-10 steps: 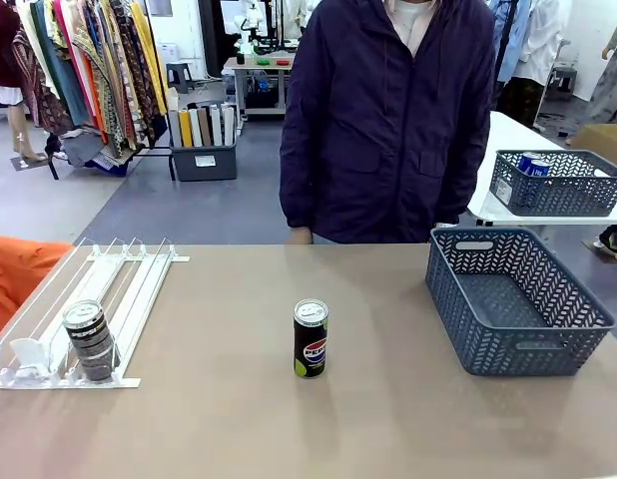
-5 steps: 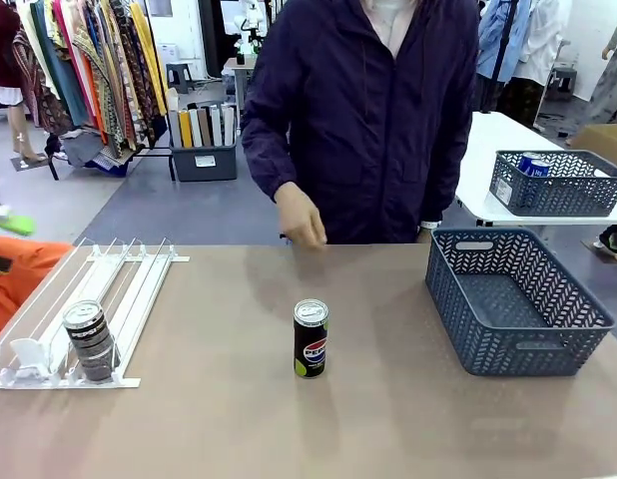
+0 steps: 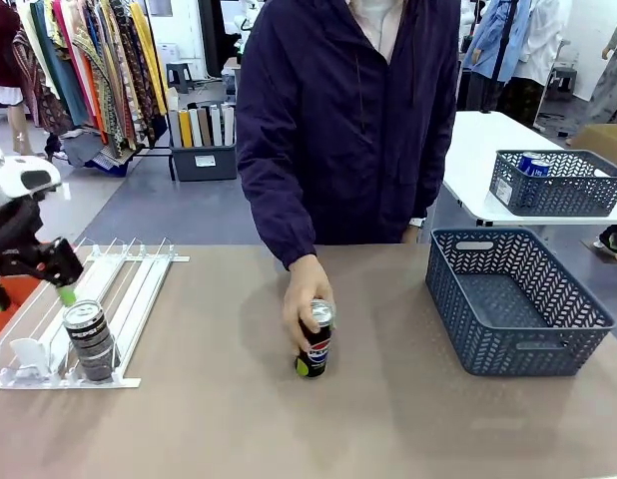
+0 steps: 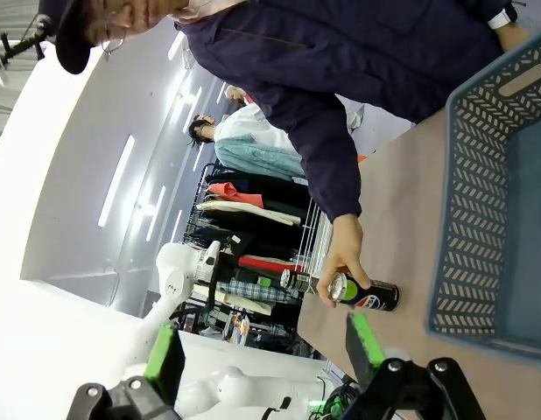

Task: Retrieve and store the cans from the dispenser.
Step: Pick up one can from the Automatic Can Dispenser and place it in the middle of the table.

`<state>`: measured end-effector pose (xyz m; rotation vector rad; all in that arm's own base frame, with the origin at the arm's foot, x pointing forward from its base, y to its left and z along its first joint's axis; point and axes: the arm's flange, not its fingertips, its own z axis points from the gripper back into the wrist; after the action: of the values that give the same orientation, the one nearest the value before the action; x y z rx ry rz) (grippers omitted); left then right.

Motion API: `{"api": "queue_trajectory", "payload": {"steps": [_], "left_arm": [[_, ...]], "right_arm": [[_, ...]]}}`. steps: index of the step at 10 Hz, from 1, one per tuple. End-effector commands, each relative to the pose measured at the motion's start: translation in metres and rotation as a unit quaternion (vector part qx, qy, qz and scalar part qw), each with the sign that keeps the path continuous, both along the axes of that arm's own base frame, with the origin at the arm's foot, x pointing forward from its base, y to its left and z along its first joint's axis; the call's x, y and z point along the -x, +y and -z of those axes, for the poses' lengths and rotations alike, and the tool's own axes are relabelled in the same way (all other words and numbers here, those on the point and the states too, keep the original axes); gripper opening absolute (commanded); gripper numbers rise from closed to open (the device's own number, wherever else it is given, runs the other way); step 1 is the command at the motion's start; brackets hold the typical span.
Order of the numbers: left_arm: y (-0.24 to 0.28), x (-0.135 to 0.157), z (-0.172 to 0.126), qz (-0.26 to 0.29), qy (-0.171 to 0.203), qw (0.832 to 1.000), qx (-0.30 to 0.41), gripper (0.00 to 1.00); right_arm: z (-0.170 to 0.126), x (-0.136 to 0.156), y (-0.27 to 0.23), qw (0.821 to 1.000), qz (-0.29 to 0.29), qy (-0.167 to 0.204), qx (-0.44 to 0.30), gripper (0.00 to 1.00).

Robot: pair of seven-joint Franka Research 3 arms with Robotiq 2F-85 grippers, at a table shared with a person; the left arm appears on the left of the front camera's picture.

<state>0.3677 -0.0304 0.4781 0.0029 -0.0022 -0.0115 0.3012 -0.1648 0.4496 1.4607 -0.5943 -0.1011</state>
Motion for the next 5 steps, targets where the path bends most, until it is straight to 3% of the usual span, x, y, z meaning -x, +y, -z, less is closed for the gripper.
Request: {"api": "queue_trajectory", "payload": {"steps": [1,5], "left_arm": [[0.0015,0.0027,-0.0057,-0.012,-0.024,0.998,0.056,1.00],[0.0013,-0.0017,-0.0057,0.001,-0.010,0.999,0.034,1.00]], "right_arm": [[-0.0040,-0.0022,0.0006,1.000,0.003,-0.005,-0.004,1.00],[-0.0040,-0.0022,0.0006,1.000,0.003,-0.005,-0.004,1.00]]}}
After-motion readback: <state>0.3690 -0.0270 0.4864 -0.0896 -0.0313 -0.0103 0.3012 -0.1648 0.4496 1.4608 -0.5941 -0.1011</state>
